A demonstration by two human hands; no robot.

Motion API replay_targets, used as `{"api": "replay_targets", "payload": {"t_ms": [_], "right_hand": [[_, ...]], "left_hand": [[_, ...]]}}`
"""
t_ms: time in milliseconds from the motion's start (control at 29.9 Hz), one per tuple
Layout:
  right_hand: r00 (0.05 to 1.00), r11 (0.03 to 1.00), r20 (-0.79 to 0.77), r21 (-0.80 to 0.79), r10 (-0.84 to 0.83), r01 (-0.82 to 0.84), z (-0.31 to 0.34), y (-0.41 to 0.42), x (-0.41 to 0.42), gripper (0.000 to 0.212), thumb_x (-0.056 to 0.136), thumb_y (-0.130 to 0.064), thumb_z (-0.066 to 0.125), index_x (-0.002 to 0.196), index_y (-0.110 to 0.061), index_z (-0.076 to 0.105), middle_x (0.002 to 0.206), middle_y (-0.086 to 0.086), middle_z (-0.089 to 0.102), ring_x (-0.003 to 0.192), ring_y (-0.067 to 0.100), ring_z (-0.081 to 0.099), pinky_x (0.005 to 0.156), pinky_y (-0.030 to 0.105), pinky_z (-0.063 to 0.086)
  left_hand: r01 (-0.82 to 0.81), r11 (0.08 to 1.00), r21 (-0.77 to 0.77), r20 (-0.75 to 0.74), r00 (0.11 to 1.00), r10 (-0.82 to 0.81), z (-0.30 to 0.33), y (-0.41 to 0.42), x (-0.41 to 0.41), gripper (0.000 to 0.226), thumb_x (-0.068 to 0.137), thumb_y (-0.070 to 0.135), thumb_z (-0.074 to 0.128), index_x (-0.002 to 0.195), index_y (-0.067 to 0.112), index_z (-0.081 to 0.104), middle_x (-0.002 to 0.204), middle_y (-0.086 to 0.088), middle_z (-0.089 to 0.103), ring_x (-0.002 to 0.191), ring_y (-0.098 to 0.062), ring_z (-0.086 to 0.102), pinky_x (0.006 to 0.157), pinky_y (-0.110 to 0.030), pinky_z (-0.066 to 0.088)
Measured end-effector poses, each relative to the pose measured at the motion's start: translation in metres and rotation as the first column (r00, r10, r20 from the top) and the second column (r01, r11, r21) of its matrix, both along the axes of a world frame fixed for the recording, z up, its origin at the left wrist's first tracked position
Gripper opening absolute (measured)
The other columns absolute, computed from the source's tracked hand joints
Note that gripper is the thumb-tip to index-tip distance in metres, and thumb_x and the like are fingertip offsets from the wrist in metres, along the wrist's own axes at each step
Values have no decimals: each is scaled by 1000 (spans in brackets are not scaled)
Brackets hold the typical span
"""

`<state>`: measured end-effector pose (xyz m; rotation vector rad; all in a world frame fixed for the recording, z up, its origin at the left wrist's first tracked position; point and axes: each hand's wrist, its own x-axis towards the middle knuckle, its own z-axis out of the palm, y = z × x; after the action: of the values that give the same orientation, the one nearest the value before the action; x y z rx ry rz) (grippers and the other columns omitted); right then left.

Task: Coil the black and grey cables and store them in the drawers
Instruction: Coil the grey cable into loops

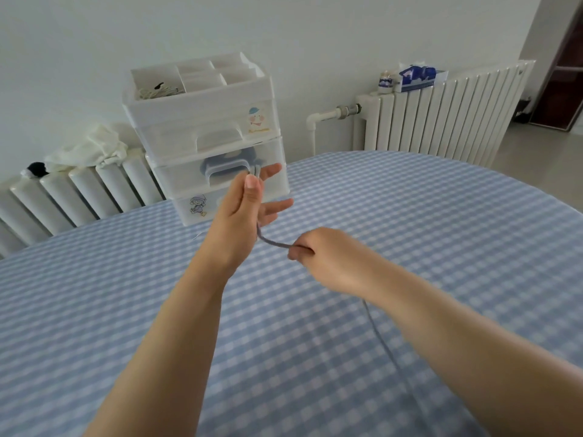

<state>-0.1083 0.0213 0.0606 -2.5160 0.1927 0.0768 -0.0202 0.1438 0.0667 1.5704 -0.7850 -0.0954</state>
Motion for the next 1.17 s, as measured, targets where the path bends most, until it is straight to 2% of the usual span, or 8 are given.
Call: {"api": "replay_targets", "payload": {"t_ms": [134, 267, 334, 434, 635, 769, 869, 1170], "right_hand": [[996, 991, 50, 105, 77, -82, 11, -8, -6, 30, 97, -43, 49, 95, -23, 71, 63, -10, 61, 52, 6, 54, 57, 22, 43], [973, 930, 28, 288, 231, -229, 19, -18, -10, 27, 99, -30, 51, 75, -27, 63, 54, -15, 56, 49, 1, 48, 52, 18, 43], [976, 902, 76, 373, 202, -216, 20, -25, -8, 27, 96, -33, 56, 72, -22, 64, 52, -11, 56, 45, 2, 50, 49, 19, 45], [974, 912, 207, 375, 92, -166, 16, -34, 1, 37, 80, -52, 65, 70, -17, 64, 48, -3, 45, 42, 11, 39, 47, 24, 36], [934, 738, 307, 584, 184, -338, 13, -61, 7, 39, 79, -48, 57, 65, -12, 54, 49, -5, 47, 46, 10, 41, 50, 19, 38], [951, 555, 307, 784, 43, -278, 3, -72, 16, 28, 81, -38, 57, 57, -24, 61, 49, -3, 36, 45, 11, 37, 46, 19, 36], [944, 483, 321, 840, -77, -247, -8, -65, 22, 24, 88, -37, 55, 75, -17, 61, 54, -2, 36, 47, 12, 36, 47, 21, 36], [931, 659, 304, 745, -202, -101, -25, -28, 21, 29, 105, -27, 36, 92, -10, 55, 57, -3, 45, 48, 12, 41, 54, 33, 57]], "left_hand": [[-68, 974, 218, 166, 986, 31, -9, -8, -5, 38, 101, 42, 23, 128, 25, 45, 141, 15, 47, 86, -4, 70, 78, -22, 52], [-221, 890, 398, 393, 918, 52, -16, -12, -9, 36, 101, 45, 22, 97, 19, 46, 103, 12, 68, 50, -3, 59, 58, -23, 42], [-150, 912, 381, 358, 934, 4, -18, -10, -7, 42, 100, 51, 20, 79, 25, 45, 66, 14, 64, 52, -4, 55, 61, -26, 40], [45, 910, 412, 188, 973, -134, -15, -10, -10, 56, 94, 61, 14, 64, 33, 52, 52, 10, 54, 47, -3, 46, 54, -17, 36], [472, 868, 152, -309, 857, -412, -2, -2, -10, 53, 98, 50, 30, 73, 21, 67, 52, 2, 25, 41, -9, 17, 41, -18, 16], [477, 877, -62, -448, 772, -451, 2, -3, -9, 51, 97, 47, 33, 84, 14, 69, 51, 6, 23, 35, -2, 17, 37, -10, 18], [360, 892, -272, -523, 723, -451, 3, -8, -11, 46, 100, 40, 29, 85, 13, 64, 52, 7, 32, 32, 0, 20, 34, -9, 15], [76, 855, -513, -573, 711, -407, 5, -17, -18, 44, 104, 37, 28, 93, 12, 62, 88, -1, 69, 34, -1, 22, 31, -13, 23]]}}
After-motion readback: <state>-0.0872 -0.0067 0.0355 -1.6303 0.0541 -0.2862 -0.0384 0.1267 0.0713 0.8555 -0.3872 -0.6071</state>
